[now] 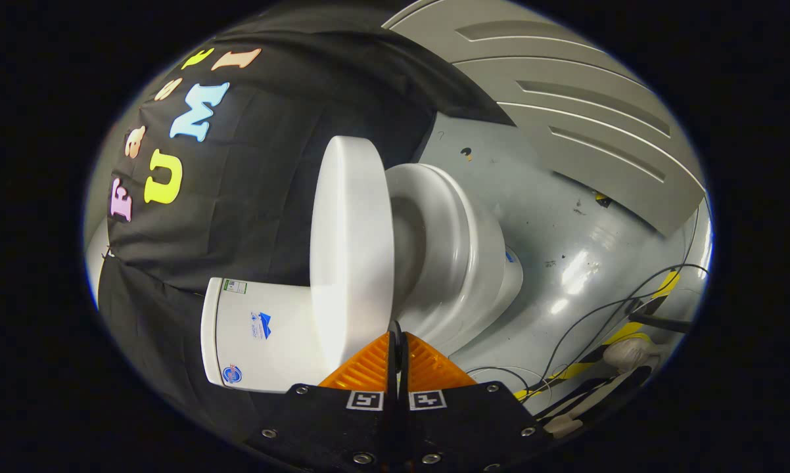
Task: Open the toilet lid.
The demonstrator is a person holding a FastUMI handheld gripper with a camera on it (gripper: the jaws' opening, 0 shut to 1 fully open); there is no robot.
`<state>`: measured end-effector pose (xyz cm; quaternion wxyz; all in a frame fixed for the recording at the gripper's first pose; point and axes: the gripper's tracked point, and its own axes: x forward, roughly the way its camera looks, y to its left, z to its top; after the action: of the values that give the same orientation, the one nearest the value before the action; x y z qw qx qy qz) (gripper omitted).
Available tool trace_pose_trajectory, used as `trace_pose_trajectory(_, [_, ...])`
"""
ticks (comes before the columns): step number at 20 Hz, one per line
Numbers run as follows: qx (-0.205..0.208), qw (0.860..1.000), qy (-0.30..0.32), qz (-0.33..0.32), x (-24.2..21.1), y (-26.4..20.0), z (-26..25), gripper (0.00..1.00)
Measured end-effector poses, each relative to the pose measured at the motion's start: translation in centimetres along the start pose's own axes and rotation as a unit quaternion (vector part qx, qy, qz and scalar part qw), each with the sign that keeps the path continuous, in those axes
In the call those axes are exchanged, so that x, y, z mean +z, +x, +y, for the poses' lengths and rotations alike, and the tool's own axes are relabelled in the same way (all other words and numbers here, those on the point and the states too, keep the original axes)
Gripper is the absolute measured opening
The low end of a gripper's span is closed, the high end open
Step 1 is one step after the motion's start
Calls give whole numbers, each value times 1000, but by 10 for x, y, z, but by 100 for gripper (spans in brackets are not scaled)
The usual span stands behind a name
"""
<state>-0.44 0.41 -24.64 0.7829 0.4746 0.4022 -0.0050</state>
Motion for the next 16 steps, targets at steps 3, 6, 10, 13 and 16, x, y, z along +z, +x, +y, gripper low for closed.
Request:
trace_pose_trajectory(3, [-13,1000,-23,-16,1,-4,10,0])
trace_pose_trajectory(6, [-19,998,-53,-31,2,-12,26,0])
trace_pose_trajectory(10, [-21,994,-94,-55,2,-23,47,0])
trace_pose_trajectory(13, [-27,990,-115,-73,2,-29,60,0])
trace_pose_trajectory(16, [-36,988,-120,-85,0,-33,70,0])
